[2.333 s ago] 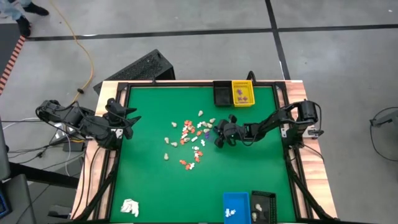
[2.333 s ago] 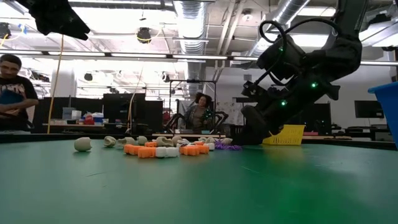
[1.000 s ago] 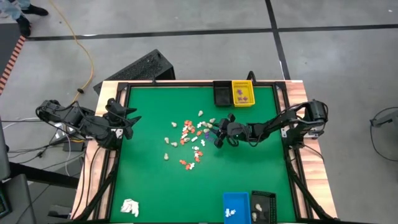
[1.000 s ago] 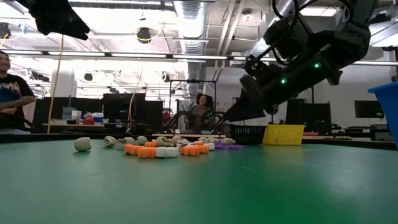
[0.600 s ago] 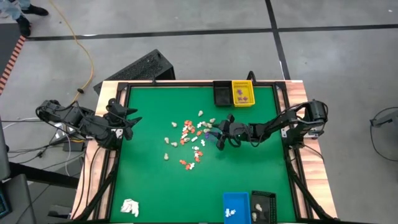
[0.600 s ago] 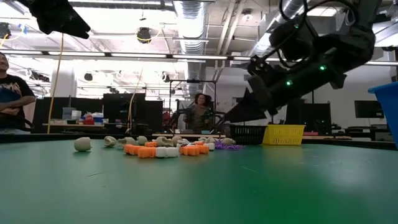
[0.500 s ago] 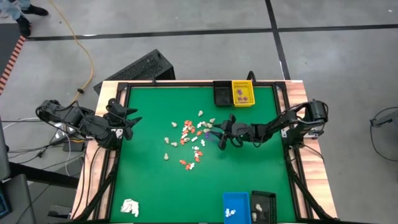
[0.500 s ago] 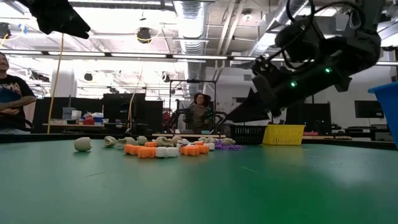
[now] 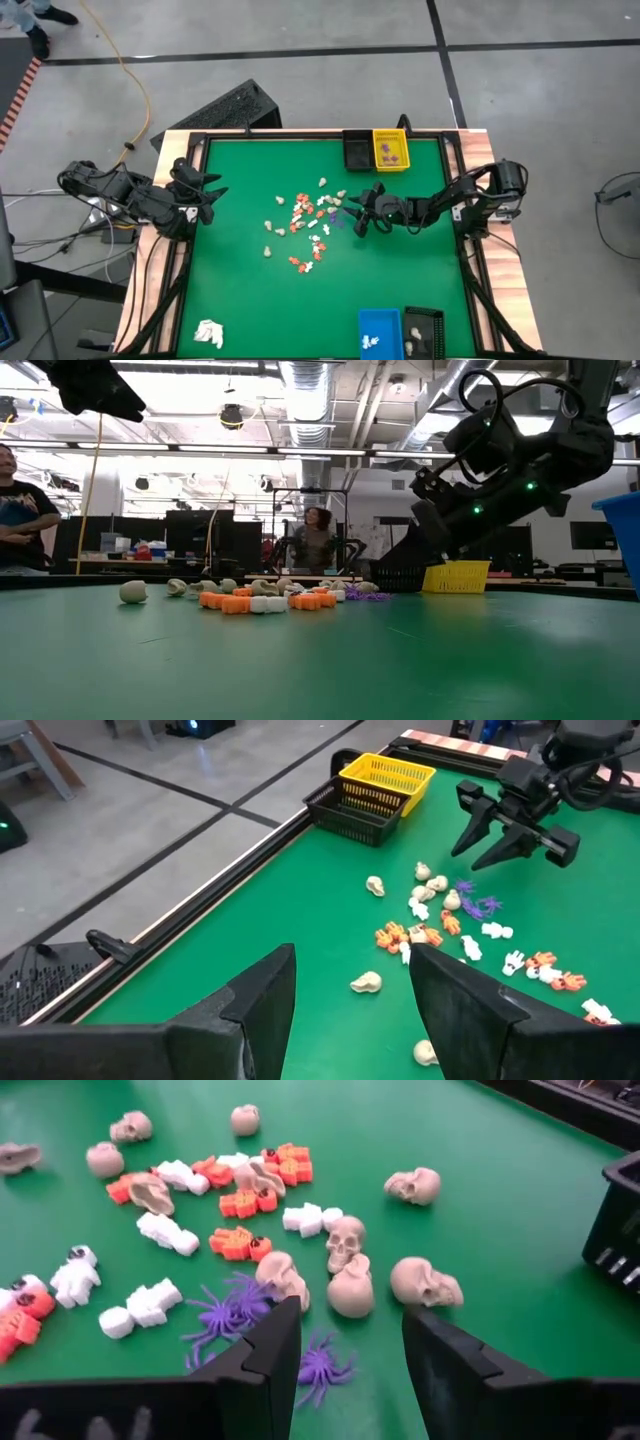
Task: Sort Halloween decoration
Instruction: Put the violet spider toy into the yellow basket
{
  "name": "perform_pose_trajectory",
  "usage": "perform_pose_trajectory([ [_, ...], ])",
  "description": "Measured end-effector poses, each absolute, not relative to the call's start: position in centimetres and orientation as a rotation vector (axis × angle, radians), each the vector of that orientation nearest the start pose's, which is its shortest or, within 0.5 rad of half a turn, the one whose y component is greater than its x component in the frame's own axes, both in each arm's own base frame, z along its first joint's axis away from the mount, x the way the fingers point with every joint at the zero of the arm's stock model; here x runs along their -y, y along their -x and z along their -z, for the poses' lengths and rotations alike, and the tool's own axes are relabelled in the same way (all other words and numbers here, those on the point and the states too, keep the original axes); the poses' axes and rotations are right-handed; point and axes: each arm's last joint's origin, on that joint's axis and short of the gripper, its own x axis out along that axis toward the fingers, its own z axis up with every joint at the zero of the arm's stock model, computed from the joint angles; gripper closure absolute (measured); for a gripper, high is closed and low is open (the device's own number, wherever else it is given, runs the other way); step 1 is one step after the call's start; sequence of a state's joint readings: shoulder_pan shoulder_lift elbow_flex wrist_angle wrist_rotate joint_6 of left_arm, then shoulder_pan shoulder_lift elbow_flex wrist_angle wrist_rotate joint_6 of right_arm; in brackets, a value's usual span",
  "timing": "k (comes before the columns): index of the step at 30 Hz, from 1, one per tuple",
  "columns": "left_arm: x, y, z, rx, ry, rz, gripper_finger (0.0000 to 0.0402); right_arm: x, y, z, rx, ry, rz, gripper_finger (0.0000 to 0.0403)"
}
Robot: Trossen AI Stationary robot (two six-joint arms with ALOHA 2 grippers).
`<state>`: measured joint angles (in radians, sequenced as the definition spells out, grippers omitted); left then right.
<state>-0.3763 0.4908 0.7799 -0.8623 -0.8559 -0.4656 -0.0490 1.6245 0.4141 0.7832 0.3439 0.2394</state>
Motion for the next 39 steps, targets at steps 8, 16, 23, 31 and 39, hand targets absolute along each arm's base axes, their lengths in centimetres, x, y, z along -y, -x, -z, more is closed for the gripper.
perform_pose_trajectory([
  [8,0.8,-8.0,-30.8,-0.345,0.122,-0.569,0.0213,2.2,-26.1,-11.7,-0.398,-0.178,0.436,0.0229],
  [16,0.8,-8.0,-30.8,-0.341,0.137,-0.571,0.0213,2.2,-26.2,-11.8,-0.397,-0.173,0.435,0.023],
  [23,0.8,-8.0,-30.8,-0.346,0.139,-0.562,0.0213,2.2,-26.8,-10.2,-0.422,-0.177,0.44,0.023],
  [31,0.8,-8.0,-30.8,-0.347,0.137,-0.563,0.0213,2.3,-27.8,-8.9,-0.431,-0.183,0.448,0.023],
  [39,0.8,-8.0,-30.8,-0.35,0.135,-0.563,0.0213,2.4,-27.7,-8.5,-0.454,-0.232,0.497,0.0269],
])
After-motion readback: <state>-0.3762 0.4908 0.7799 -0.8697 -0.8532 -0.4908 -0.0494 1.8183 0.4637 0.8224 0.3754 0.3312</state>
